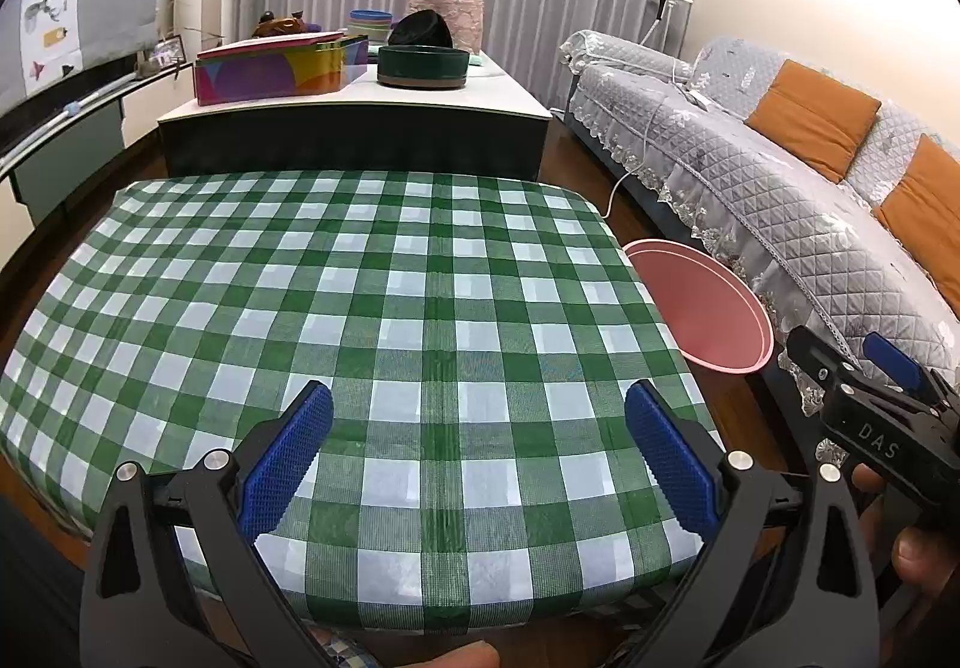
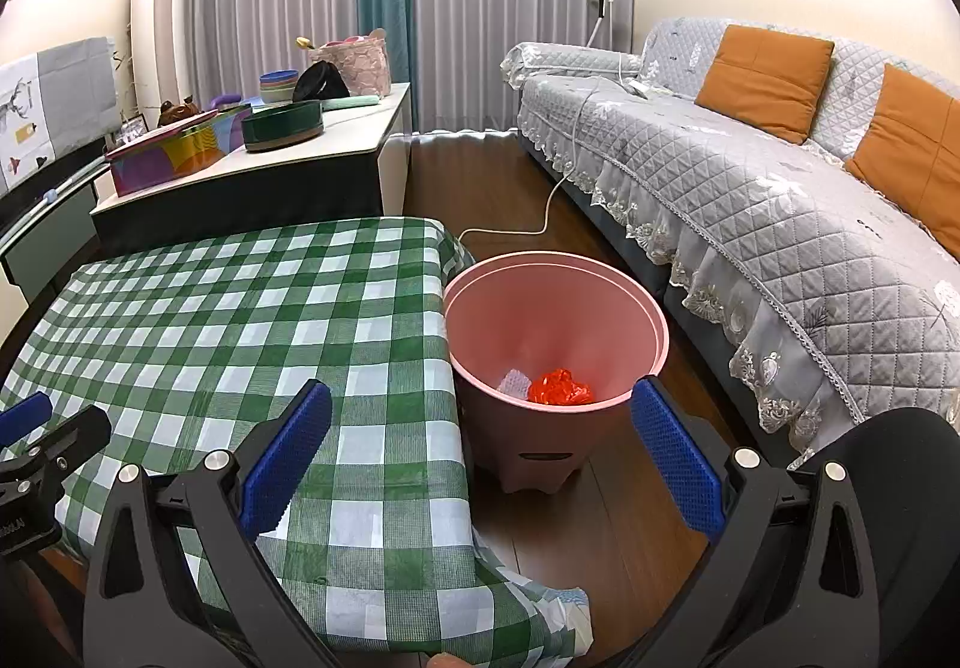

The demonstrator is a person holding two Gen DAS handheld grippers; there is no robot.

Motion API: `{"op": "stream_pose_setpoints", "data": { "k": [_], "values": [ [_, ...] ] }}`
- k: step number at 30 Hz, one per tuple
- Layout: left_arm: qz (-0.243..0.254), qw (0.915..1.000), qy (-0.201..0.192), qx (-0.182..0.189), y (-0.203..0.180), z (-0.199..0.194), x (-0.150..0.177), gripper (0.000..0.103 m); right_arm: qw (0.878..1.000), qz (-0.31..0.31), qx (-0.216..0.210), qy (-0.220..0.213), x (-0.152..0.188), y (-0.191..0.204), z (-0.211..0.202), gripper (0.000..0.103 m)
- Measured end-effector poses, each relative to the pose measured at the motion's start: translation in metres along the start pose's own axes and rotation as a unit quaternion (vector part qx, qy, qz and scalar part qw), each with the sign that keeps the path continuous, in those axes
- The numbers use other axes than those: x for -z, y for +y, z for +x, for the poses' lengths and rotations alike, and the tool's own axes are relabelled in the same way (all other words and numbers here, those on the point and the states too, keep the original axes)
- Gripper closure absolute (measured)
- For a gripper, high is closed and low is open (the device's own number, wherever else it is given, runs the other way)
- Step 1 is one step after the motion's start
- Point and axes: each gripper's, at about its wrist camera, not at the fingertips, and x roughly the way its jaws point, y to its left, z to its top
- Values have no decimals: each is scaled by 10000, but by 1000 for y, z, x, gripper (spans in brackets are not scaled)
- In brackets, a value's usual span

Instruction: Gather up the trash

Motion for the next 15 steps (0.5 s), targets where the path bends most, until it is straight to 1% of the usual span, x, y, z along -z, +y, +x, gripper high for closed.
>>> {"op": "stream_pose_setpoints", "data": {
  "k": [15],
  "values": [
    [51,10000,33,-15,-3,2,2,8,10000,-29,-19,-11,1,4,1,5]
  ]
}}
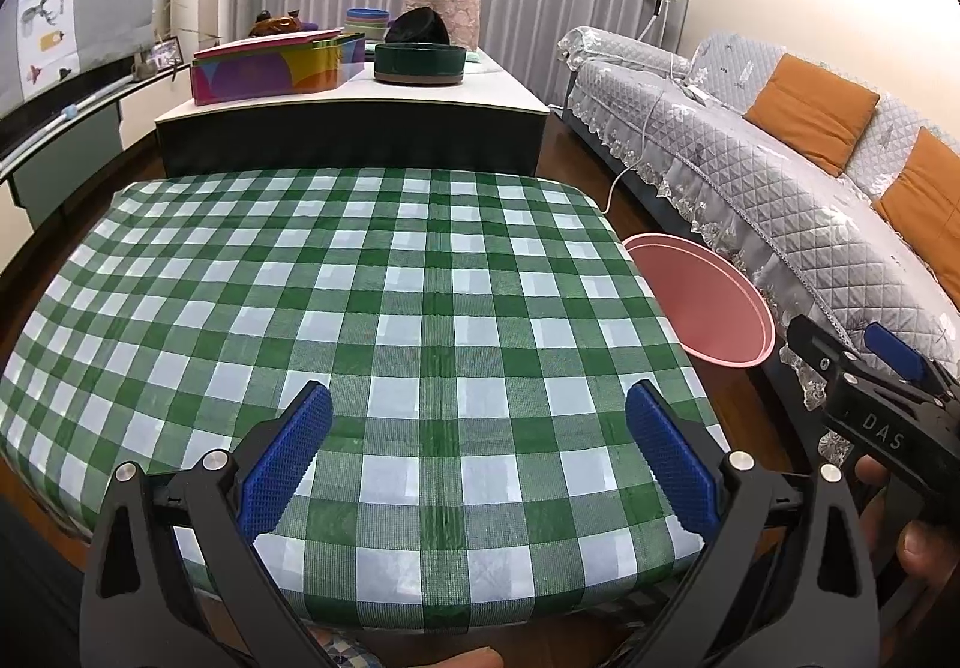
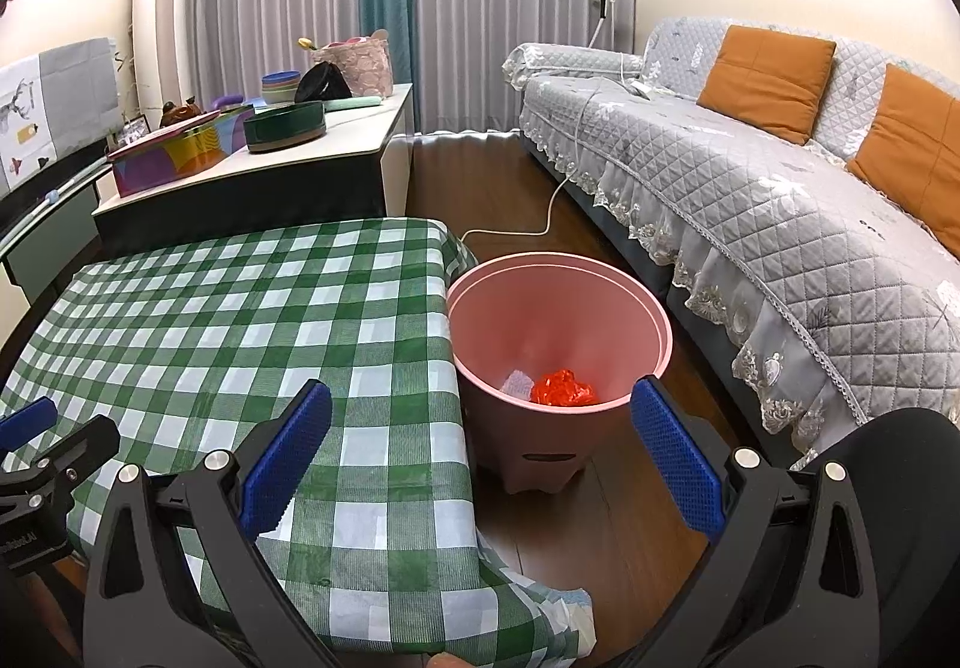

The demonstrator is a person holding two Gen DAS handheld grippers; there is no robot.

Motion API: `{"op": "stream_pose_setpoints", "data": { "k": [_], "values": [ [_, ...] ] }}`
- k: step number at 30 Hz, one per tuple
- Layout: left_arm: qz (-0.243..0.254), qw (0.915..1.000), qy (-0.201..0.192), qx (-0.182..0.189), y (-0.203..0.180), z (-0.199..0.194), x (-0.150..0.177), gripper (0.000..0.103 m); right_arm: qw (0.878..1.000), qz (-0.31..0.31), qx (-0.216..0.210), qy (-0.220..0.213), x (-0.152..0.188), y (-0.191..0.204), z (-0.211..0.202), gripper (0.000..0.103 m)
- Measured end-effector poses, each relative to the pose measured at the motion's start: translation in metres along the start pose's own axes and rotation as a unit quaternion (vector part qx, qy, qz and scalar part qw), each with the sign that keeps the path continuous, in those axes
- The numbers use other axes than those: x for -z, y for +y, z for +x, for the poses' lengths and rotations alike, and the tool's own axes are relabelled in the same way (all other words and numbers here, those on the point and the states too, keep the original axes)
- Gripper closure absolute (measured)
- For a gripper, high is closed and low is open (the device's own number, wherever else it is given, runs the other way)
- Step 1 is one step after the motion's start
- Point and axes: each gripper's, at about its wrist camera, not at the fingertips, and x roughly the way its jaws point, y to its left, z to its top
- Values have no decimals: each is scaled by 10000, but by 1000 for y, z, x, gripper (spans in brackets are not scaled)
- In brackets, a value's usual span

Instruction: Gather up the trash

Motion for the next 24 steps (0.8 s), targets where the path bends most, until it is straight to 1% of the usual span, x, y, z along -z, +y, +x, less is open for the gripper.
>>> {"op": "stream_pose_setpoints", "data": {
  "k": [9,14,24],
  "values": [
    [37,10000,-6,-57,0,7,-2,8,10000,-27,43,-54,-1,3,4,5],
    [96,9999,-35,-91,-2,10,-2,8,10000,18,43,-10,-2,0,8,5],
    [88,9998,25,-152,-2,14,-4,8,10000,-8,9,21,-2,3,15,5]
  ]
}}
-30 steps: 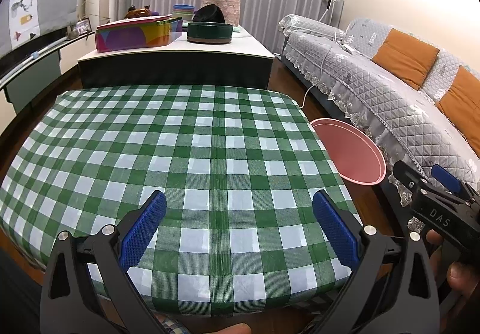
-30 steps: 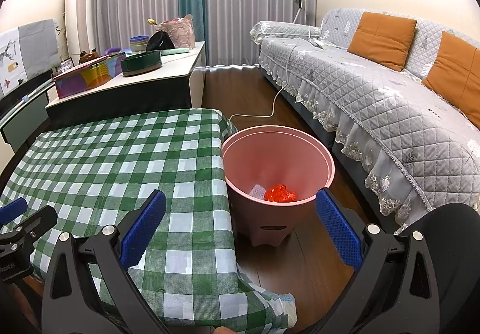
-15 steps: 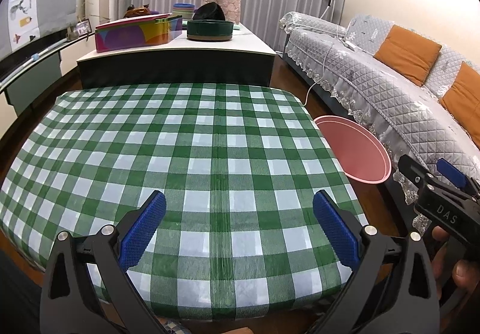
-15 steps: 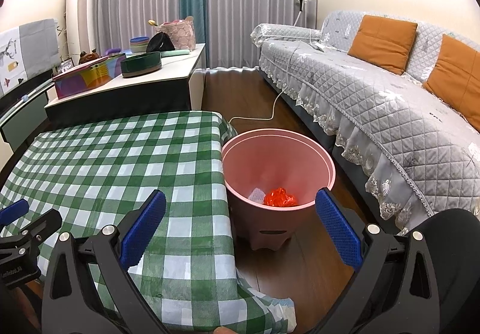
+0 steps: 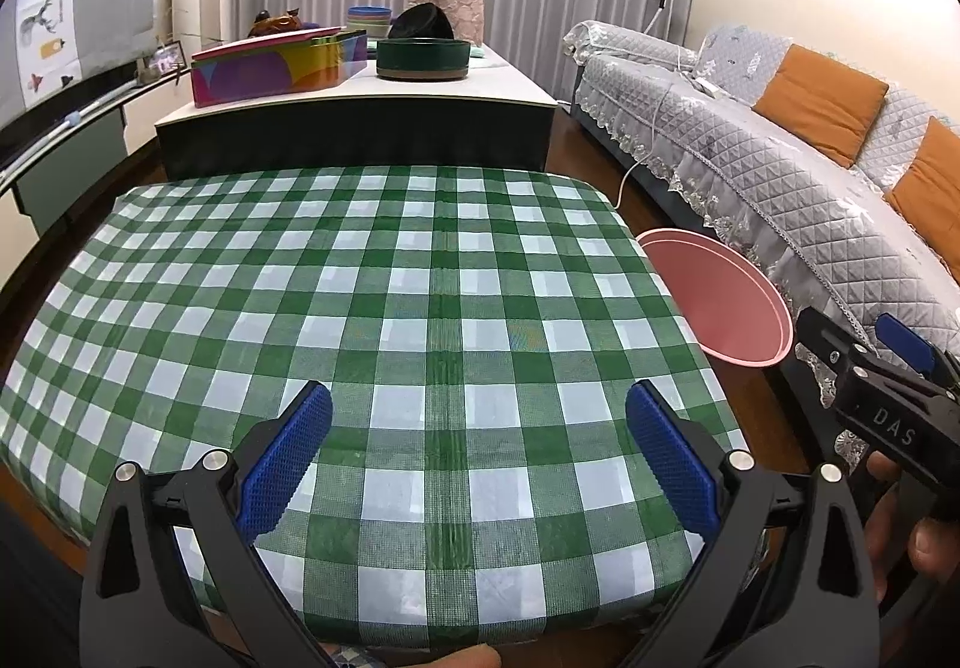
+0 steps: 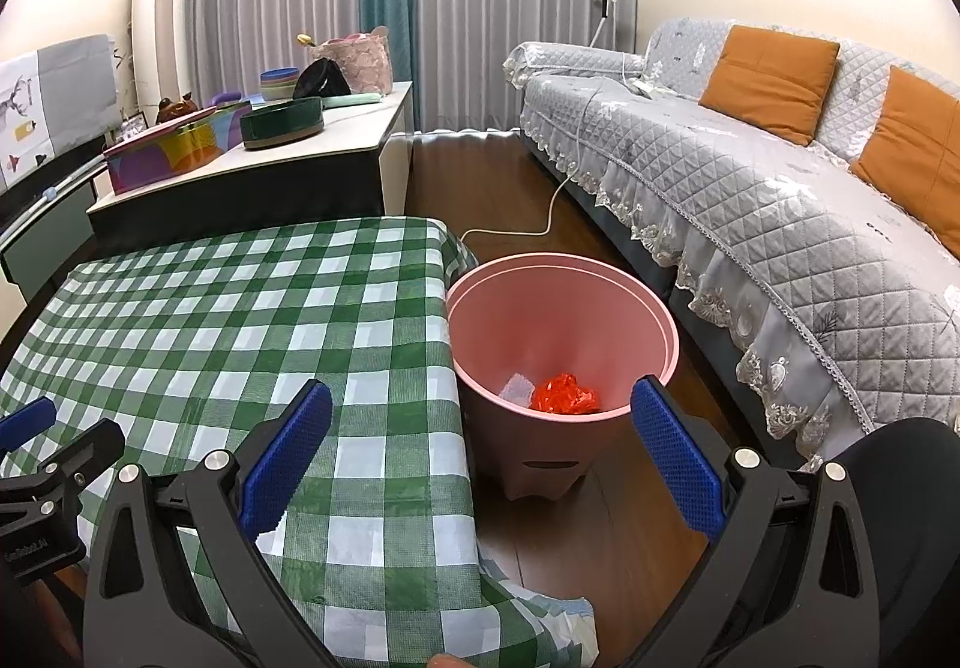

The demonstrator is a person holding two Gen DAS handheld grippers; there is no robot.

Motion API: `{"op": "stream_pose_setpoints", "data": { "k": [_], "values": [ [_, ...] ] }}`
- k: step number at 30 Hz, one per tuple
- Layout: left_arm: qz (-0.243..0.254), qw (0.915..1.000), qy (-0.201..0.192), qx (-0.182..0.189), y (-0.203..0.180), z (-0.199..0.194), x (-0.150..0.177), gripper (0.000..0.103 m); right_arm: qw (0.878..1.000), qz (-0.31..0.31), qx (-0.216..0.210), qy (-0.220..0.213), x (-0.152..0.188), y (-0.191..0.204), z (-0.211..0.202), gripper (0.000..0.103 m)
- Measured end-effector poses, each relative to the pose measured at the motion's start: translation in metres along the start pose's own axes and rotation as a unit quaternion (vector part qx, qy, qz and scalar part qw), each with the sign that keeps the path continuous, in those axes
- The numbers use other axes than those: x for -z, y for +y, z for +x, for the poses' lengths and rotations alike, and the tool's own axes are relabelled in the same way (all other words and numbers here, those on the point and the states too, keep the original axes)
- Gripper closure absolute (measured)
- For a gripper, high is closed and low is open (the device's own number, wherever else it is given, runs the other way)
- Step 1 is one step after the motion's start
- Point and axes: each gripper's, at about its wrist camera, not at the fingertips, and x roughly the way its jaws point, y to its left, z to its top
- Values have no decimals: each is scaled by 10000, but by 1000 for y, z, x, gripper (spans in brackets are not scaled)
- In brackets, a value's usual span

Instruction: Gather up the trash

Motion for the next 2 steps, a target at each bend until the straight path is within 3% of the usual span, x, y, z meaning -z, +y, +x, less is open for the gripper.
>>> {"op": "stream_pose_setpoints", "data": {
  "k": [2],
  "values": [
    [11,10000,17,0,-1,1,0,8,10000,2,-5,11,0,0,1,5]
  ]
}}
